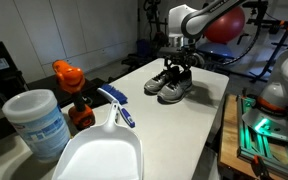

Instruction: Turn the pair of shoes

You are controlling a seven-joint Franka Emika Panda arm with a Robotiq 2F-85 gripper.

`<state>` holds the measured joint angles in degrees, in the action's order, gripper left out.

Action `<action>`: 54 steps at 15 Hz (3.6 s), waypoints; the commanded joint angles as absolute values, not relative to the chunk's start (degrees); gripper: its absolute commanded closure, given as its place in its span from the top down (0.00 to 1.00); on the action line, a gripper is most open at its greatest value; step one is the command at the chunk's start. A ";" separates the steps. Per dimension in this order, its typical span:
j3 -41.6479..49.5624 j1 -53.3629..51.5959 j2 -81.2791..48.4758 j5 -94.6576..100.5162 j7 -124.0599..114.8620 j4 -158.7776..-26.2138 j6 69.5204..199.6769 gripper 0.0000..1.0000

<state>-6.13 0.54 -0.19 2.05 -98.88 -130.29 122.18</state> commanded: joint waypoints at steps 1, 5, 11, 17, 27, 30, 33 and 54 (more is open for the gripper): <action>-4.73 -0.83 -1.63 2.87 -100.94 -131.35 124.45 1.00; -4.35 -1.18 -3.05 2.69 -101.38 -131.04 124.49 1.00; -4.06 -1.64 -3.54 2.55 -100.78 -130.77 124.79 0.71; -3.98 -1.87 -3.71 3.00 -100.52 -130.43 124.50 0.24; -4.02 -1.93 -0.01 1.23 -98.31 -130.32 121.31 0.05; -4.14 -2.04 4.28 2.42 -95.98 -130.23 118.15 0.04; -4.62 -2.07 7.47 6.33 -90.97 -128.11 114.28 0.05; -6.50 -2.84 9.50 13.42 -75.68 -126.12 114.37 0.05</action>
<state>-5.70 -2.39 7.26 8.73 -78.20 -124.63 110.74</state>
